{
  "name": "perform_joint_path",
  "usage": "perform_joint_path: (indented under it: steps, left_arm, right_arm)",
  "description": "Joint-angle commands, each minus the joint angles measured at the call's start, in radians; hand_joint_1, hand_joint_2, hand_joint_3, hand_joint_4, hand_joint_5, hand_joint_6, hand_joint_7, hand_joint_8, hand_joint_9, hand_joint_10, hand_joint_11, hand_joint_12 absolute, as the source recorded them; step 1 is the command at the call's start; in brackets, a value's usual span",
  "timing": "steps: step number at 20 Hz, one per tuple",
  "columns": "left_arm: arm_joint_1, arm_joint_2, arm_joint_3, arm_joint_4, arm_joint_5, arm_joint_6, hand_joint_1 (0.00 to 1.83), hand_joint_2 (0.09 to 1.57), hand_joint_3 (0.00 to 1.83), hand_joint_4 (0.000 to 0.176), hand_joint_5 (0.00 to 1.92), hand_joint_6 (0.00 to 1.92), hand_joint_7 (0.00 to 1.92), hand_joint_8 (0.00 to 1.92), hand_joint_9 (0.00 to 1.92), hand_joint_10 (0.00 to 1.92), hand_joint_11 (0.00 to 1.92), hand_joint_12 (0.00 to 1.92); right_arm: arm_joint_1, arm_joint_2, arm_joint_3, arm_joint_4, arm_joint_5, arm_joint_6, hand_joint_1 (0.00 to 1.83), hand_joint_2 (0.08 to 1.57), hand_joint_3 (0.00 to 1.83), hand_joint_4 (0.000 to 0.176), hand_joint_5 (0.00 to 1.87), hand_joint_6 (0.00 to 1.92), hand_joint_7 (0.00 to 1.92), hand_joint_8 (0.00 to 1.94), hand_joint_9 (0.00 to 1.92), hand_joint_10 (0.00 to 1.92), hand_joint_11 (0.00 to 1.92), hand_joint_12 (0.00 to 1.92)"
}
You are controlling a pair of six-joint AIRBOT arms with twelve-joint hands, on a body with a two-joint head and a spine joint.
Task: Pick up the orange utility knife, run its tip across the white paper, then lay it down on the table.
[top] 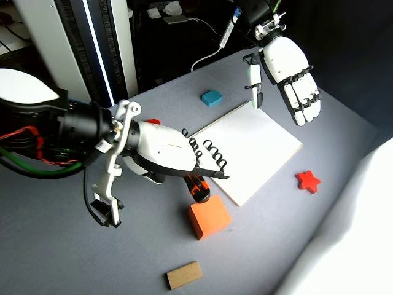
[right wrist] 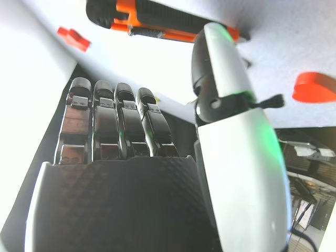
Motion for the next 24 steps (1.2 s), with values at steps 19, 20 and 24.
perform_joint_path:
  steps: [19, 20, 24]
  left_arm:
    - [0.027, -0.005, -0.009, 0.041, -0.102, -0.026, 0.48, 1.3, 0.0, 0.022, 0.0, 0.0, 0.04, 0.0, 0.03, 0.0, 0.0, 0.31]
    - [0.034, -0.006, -0.01, 0.041, -0.103, -0.035, 0.49, 1.29, 0.0, 0.022, 0.0, 0.0, 0.04, 0.0, 0.03, 0.0, 0.0, 0.32]
    - [0.068, -0.025, -0.028, 0.041, -0.184, -0.045, 0.47, 1.3, 0.0, 0.027, 0.0, 0.0, 0.04, 0.0, 0.04, 0.0, 0.0, 0.32]
  right_arm:
    - [-0.02, -0.153, 0.103, -0.129, -0.062, 0.089, 1.18, 1.11, 0.0, 0.0, 0.0, 0.0, 0.0, 0.0, 0.0, 0.0, 0.0, 0.0]
    - [-0.024, -0.155, 0.106, -0.138, -0.062, 0.093, 1.2, 1.11, 0.0, 0.0, 0.0, 0.0, 0.0, 0.0, 0.0, 0.0, 0.0, 0.0]
    - [-0.036, -0.157, 0.106, -0.148, -0.063, 0.102, 1.19, 1.1, 0.0, 0.0, 0.0, 0.0, 0.0, 0.0, 0.0, 0.0, 0.0, 0.0]
